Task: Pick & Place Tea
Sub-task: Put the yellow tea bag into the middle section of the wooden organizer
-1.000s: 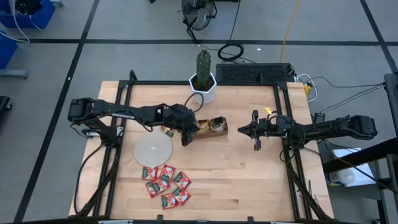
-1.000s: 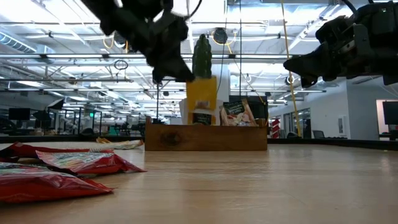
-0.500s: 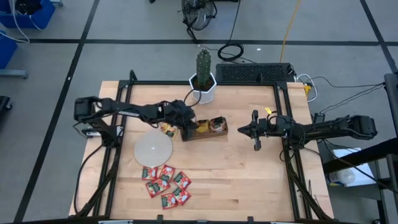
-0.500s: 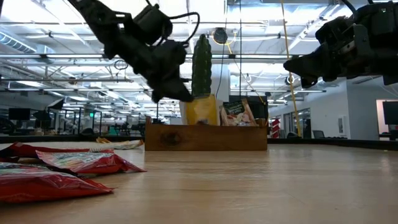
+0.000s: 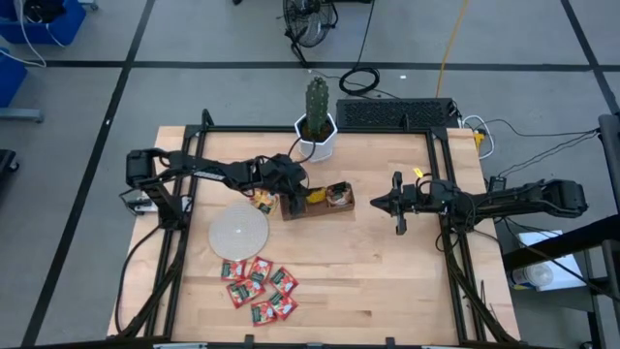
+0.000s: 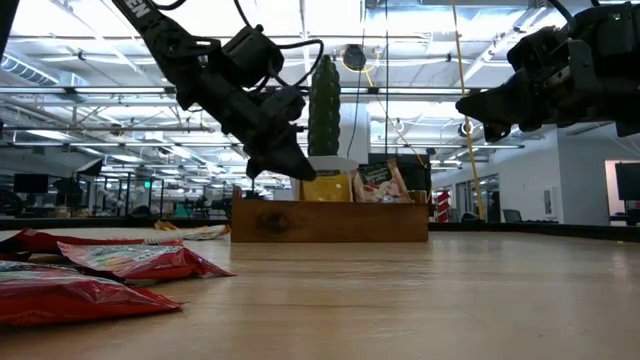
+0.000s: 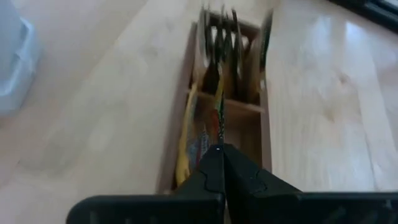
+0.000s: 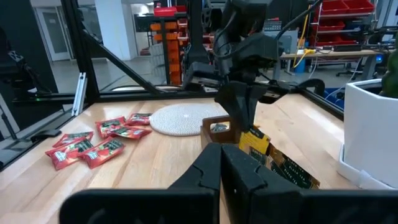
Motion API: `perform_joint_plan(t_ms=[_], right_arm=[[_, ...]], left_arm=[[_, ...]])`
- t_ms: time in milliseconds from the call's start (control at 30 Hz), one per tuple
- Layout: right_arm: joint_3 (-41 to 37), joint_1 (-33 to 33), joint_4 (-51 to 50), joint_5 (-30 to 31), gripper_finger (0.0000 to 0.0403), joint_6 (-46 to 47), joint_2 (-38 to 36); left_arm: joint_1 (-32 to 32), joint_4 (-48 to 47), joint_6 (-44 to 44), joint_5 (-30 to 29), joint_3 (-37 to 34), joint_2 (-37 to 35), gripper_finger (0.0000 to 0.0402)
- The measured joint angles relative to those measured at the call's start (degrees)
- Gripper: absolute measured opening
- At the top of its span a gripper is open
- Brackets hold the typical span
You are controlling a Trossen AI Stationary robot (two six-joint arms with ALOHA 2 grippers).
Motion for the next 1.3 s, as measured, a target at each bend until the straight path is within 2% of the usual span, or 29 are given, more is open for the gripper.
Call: perform_joint_plan(t_ms=[167,400,567,800,967,1133,1300], right_arm=[[-0.02,0.01,-0.02,0.0,0.0,0.0,0.0],[-0.01,0.01,-0.02,0.0,0.0,0.0,0.0],[-0.01,0.02,-0.02,0.0,0.0,0.0,0.0],[-0.02,0.01,-0.02,0.0,0.0,0.0,0.0],[-0.02,0.0,-0.02,0.0,0.0,0.0,0.0],[-0.01,0.02,-0.02,0.0,0.0,0.0,0.0],[-0.01,0.0,-0.01,0.0,0.0,0.0,0.0]], left_arm=[[0.0,-0.74,-0.02,-2.33,0.04,0.07,0.0003],[-0.02,-1.61,-0.13,-4.5,0.04,0.07,0.0041],[0.0,-1.66,-0.83,-9.42,0.04,0.07,0.008],[-0.07,-1.64,-0.81,-9.55,0.04,0.07,0.015],[-0.17,-1.64,-0.52,-9.53,0.04,-0.04,0.0185],[-0.2,-3.17,1.17,-8.97,0.55,-1.53,0.0202],[-2.4,-5.71,4.36,-9.0,2.45,-4.93,0.0198]])
